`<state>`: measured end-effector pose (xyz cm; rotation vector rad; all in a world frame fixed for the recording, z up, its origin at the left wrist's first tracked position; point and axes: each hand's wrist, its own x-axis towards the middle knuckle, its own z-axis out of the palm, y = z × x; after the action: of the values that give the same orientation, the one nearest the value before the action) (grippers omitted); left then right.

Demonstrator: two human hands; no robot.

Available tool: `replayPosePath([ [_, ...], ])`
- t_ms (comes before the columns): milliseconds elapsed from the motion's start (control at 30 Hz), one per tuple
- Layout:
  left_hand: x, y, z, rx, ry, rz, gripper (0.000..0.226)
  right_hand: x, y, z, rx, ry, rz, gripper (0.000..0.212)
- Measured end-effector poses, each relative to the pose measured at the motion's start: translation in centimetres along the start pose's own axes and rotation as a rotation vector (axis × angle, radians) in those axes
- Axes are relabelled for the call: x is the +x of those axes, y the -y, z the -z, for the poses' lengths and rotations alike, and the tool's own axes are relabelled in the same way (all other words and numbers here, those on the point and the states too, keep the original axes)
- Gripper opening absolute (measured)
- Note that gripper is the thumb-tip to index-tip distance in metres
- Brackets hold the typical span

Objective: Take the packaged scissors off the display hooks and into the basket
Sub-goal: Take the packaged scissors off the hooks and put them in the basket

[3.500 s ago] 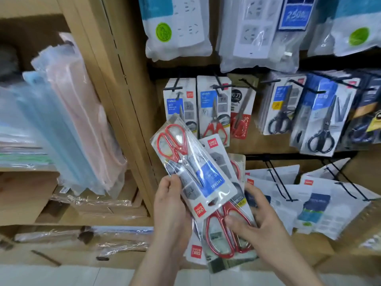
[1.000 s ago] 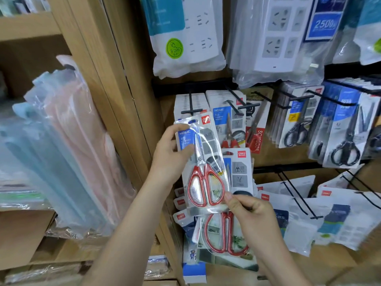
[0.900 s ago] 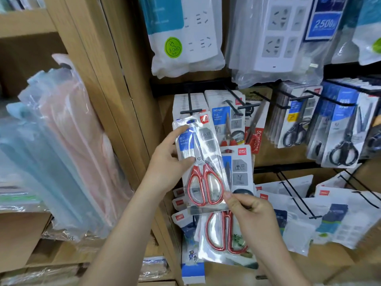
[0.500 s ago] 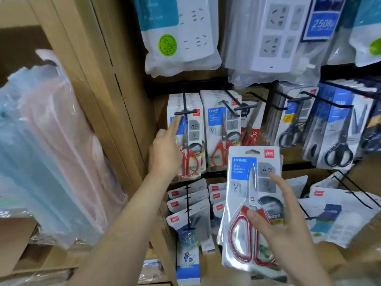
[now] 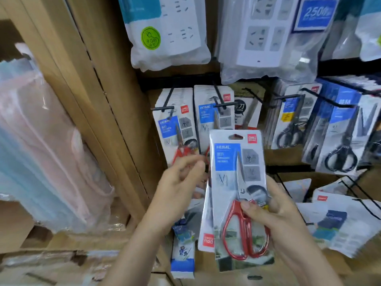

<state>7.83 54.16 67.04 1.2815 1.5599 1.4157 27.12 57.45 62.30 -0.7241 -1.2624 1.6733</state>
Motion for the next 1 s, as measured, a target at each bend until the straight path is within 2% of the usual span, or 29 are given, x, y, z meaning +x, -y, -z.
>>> replayPosePath([
  [67,-2.0,-0.1,-1.6,-0.214,0.162,0.116,0.024,0.4,0.0,0.4,0.065,0.063,-0.013,0.081],
  [200,-2.5,1.8,-2.3,-0.323,0.199,0.134,0.028,0.7,0.7,1.2,0.111,0.097,-0.012,0.058],
  [233,-2.5,2.3,-2.4,-0.376,0.222,0.156,0.037,0.7,0.8,1.4,0.117,0.095,-0.014,0.055],
  [300,-2.7,3.0,-2.8,-0.522,0.248,0.209,0.058,0.8,1.1,2.1,0.121,0.126,-0.010,0.057],
  [333,-2.8,3.0,-3.2,-0.568,0.238,0.224,0.057,0.8,1.3,2.3,0.127,0.140,-0.003,0.063],
  [367,-2.9,2.9,-3.6,-0.568,0.205,0.233,0.046,0.7,1.5,2.6,0.136,0.132,0.008,0.072],
  [433,-3.0,2.4,-3.8,-0.443,0.083,0.239,0.020,0.7,1.9,3.4,0.149,0.041,0.051,0.081],
  [500,-2.8,2.1,-2.9,-0.284,-0.071,0.220,0.015,0.9,2.6,4.4,0.044,-0.139,0.131,0.088],
  [567,-2.4,1.7,-1.3,-0.186,-0.181,0.146,0.009,1.0,3.2,5.8,-0.168,-0.302,0.237,0.096],
  [600,-2.3,1.6,-0.7,-0.170,-0.204,0.109,0.008,1.0,3.5,6.5,-0.288,-0.340,0.275,0.093],
  [633,-2.3,1.5,-0.2,-0.166,-0.209,0.087,0.008,1.0,3.8,6.9,-0.403,-0.359,0.292,0.081],
  [700,-2.3,1.2,0.0,-0.157,-0.170,0.067,0.011,1.1,3.9,7.0,-0.536,-0.363,0.290,0.043],
  [767,-2.2,1.1,-0.1,-0.128,-0.080,0.042,0.017,1.2,3.8,6.3,-0.485,-0.329,0.280,0.028],
  [833,-2.1,0.9,0.0,0.025,0.029,-0.007,0.029,1.4,3.8,5.0,-0.424,-0.262,0.242,0.011],
  [933,-1.7,0.1,0.4,0.407,0.176,-0.092,0.034,1.5,3.8,3.5,-0.437,-0.117,0.151,0.008],
  [1000,-1.6,-0.3,0.4,0.529,0.156,-0.122,0.025,1.4,3.5,3.1,-0.410,-0.042,0.093,0.010],
])
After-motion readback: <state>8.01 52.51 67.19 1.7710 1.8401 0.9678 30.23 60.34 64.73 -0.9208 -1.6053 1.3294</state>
